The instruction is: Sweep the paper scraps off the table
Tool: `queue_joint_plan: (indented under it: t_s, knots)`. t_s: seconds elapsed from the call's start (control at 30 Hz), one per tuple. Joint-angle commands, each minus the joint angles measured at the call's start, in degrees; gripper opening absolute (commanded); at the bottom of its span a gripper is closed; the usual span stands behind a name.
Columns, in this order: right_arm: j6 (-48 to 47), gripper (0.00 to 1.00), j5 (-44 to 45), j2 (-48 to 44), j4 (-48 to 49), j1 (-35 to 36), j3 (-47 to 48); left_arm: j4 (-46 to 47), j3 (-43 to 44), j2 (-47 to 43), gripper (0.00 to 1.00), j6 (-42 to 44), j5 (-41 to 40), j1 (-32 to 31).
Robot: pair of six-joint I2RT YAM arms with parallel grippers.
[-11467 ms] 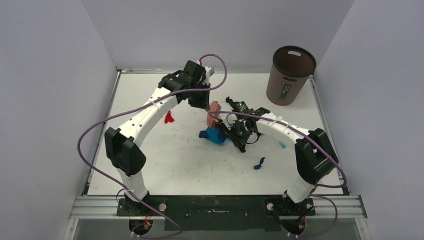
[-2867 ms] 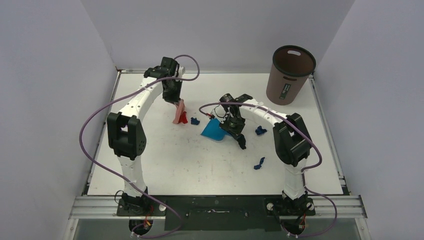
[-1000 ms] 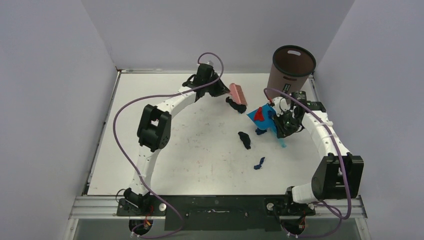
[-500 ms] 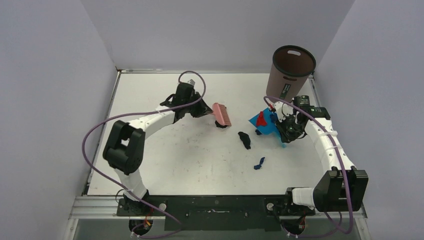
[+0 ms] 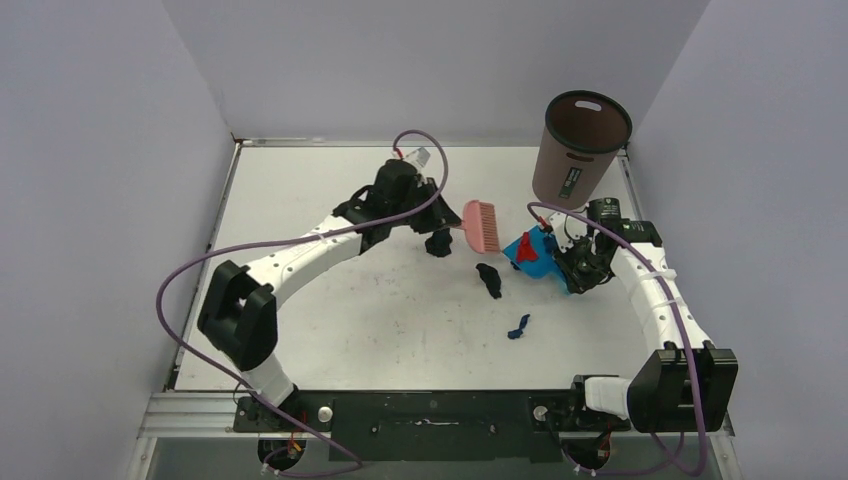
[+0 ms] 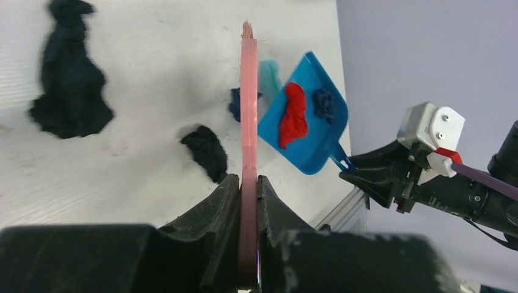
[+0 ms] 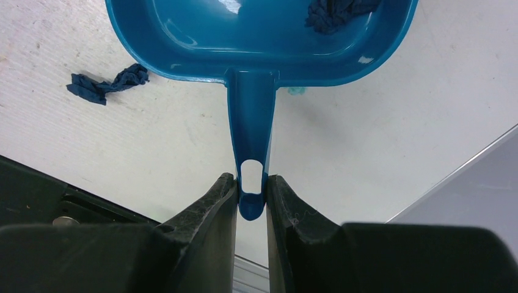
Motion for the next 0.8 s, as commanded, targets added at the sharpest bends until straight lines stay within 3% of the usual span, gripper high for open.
queue_joint_plan:
  t_s: [0.0, 0.2, 0.43, 0.63, 0.77]
  knots:
    - [-0.6, 0.06, 1.9, -2.0, -0.5, -0.3, 1.6, 0.1, 7.1, 7.0, 0.0, 0.7, 2.1, -3.1]
    - [-3.9, 0.06, 2.6, -3.1, -3.4, -0.3, 0.9, -10.5, 13.1, 12.0, 0.0, 7.9, 2.5, -2.6]
    - [-9.1, 0.08, 0.0, -4.1, -5.0, -0.2, -1.2, -22.0, 13.5, 7.4, 0.0, 16.6, -1.8, 2.2]
    - [-10.2, 0.07, 1.2, -1.3, -3.8, 6.9, -5.2, -28.3, 17.8, 3.9, 0.0, 22.5, -4.1, 7.6]
    - [-8.0, 0.07, 3.9, 1.4, -1.9, 11.9, -6.2, -34.2, 26.9, 5.2, 0.0, 27.7, -4.4, 8.1]
